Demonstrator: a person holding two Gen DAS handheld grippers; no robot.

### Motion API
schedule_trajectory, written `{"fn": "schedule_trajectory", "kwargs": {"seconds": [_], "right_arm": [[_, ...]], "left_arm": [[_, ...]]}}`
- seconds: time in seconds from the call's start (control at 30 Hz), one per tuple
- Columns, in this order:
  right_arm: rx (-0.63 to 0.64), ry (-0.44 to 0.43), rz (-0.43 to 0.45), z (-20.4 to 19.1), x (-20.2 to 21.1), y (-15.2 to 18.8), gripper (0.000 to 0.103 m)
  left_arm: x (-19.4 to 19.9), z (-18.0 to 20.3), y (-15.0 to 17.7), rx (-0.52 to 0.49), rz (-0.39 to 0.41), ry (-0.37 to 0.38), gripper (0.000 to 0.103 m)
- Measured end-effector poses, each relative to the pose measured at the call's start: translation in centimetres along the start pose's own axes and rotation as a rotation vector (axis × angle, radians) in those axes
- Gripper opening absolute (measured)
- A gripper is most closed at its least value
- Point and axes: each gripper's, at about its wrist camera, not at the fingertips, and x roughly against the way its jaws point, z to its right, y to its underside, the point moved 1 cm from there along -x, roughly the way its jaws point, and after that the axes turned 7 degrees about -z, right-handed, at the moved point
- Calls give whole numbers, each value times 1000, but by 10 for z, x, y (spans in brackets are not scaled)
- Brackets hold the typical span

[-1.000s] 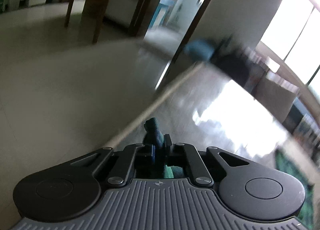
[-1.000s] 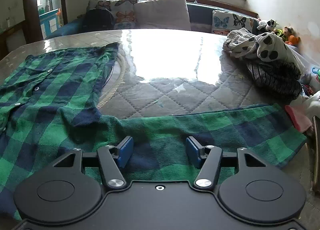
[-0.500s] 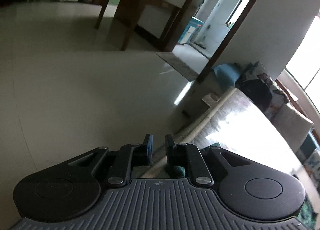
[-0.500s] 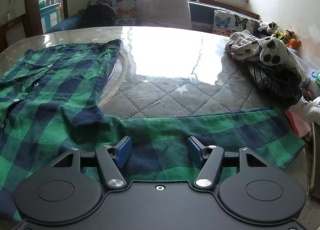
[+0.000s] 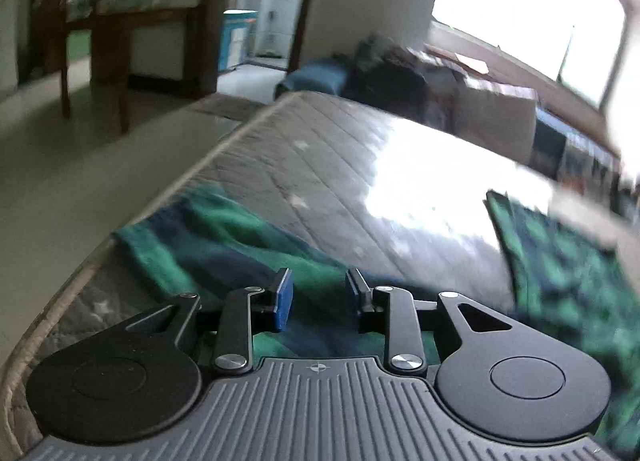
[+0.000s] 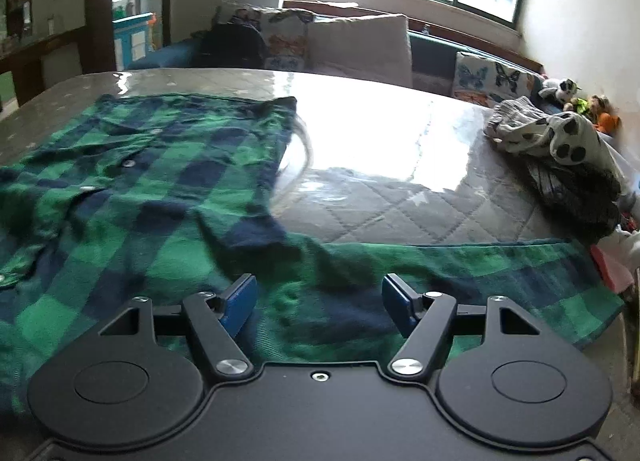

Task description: Fold clothes

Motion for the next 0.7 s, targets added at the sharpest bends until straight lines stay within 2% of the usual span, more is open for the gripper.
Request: {"fn": "schedule_trajectory", "kwargs": {"seconds": [0.07,0.13,0.3,0.47,0.57,0.7], "right_arm": [[6,-9,2,-4,2,3,73],[13,-19,0,-7,4,7,76],[55,-23,-9,-16,10,16,76],[79,-54,45,-26,31,18,79],[109,-88,69,-40,38,17,81],[126,-132,70,-56,34,17,81]], "left_arm": [[-4,8,8,-17,-24,-4,31],[-11,17,18,-49,-45,-48,32],[-9,28,32,-138,-43,-117,37],[21,21,28,-147,-25,-127,37],[39,38,27,-150,20,-91,37],[46,66,30,-142,25,21,37]]}}
